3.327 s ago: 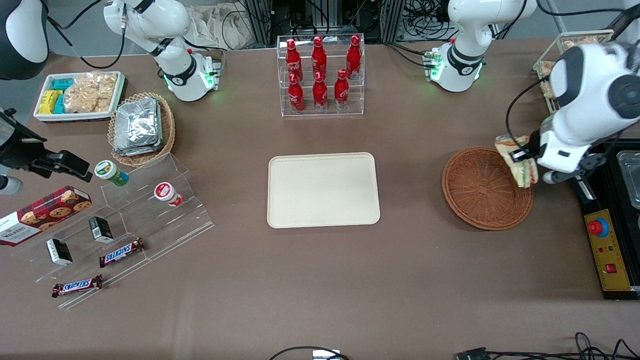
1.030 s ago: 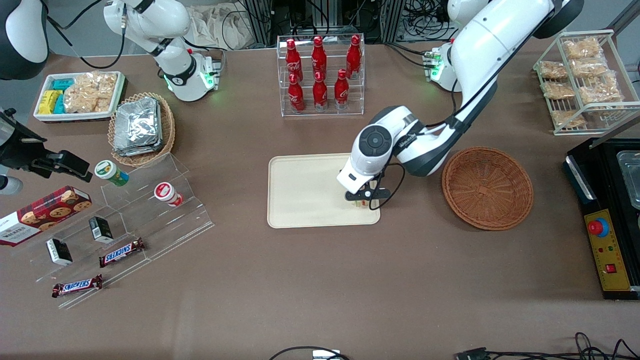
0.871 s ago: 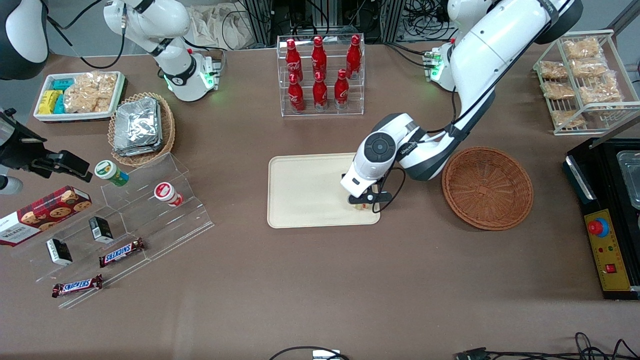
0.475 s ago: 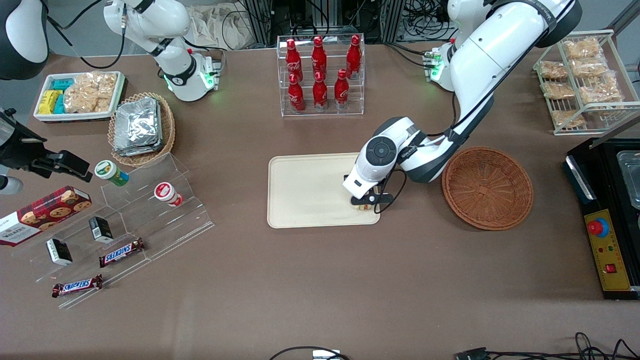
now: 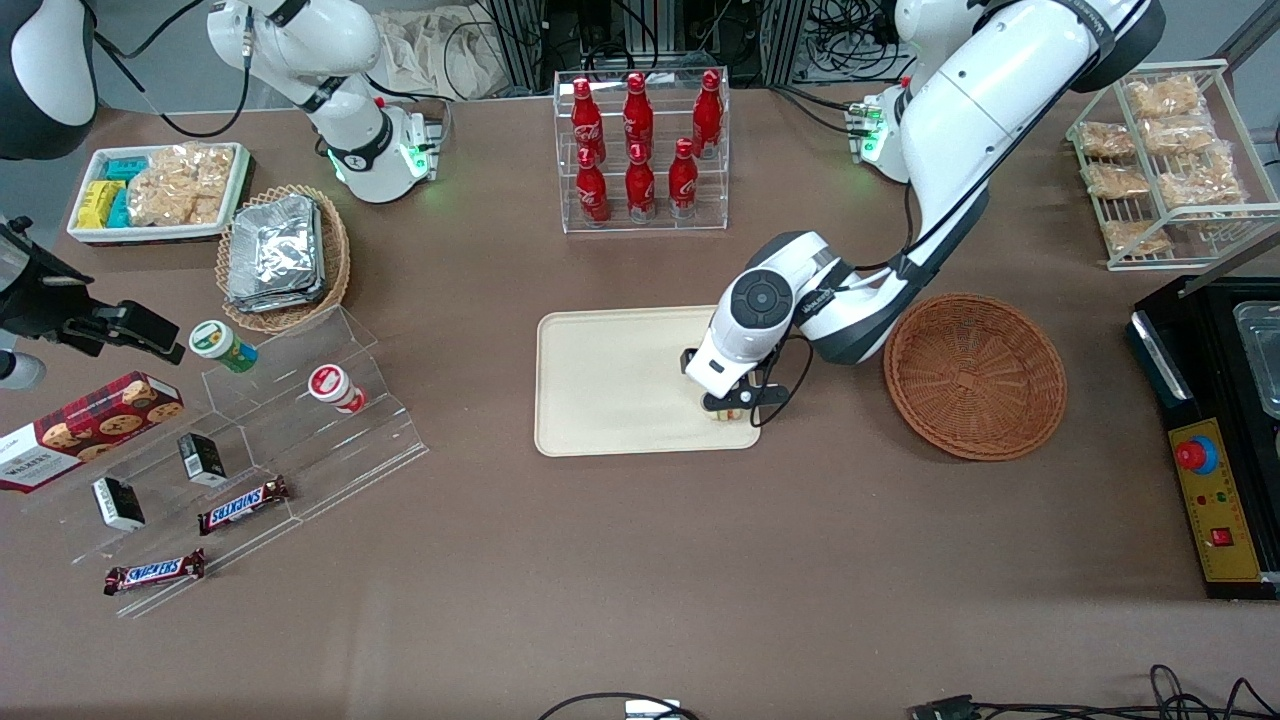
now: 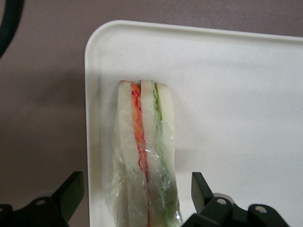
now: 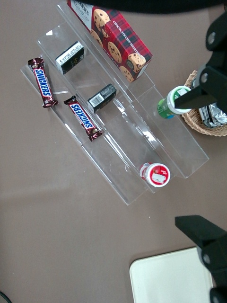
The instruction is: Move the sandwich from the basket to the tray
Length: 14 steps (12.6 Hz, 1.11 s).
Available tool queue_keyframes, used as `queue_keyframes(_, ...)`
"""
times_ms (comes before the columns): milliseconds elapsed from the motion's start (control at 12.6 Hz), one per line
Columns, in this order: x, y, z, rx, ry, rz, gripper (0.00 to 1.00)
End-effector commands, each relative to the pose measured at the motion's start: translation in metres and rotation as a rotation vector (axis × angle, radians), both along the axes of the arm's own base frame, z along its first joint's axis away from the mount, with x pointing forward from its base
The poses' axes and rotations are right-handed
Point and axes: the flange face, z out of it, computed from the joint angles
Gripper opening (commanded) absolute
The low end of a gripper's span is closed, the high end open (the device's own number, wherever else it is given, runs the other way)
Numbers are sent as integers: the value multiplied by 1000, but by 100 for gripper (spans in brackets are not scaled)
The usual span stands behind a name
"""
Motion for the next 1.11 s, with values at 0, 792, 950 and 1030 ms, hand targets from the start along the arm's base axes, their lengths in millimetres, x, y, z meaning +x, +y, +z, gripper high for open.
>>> queue_keyframes(0, 1, 1, 42, 61, -45, 22, 100)
queue_keyframes(792, 31, 154, 301, 119, -111, 20, 100)
queue_keyframes(950, 37, 232, 326, 131, -101, 25, 100)
queue_keyframes(1030, 37, 268, 334, 99, -98, 43, 100)
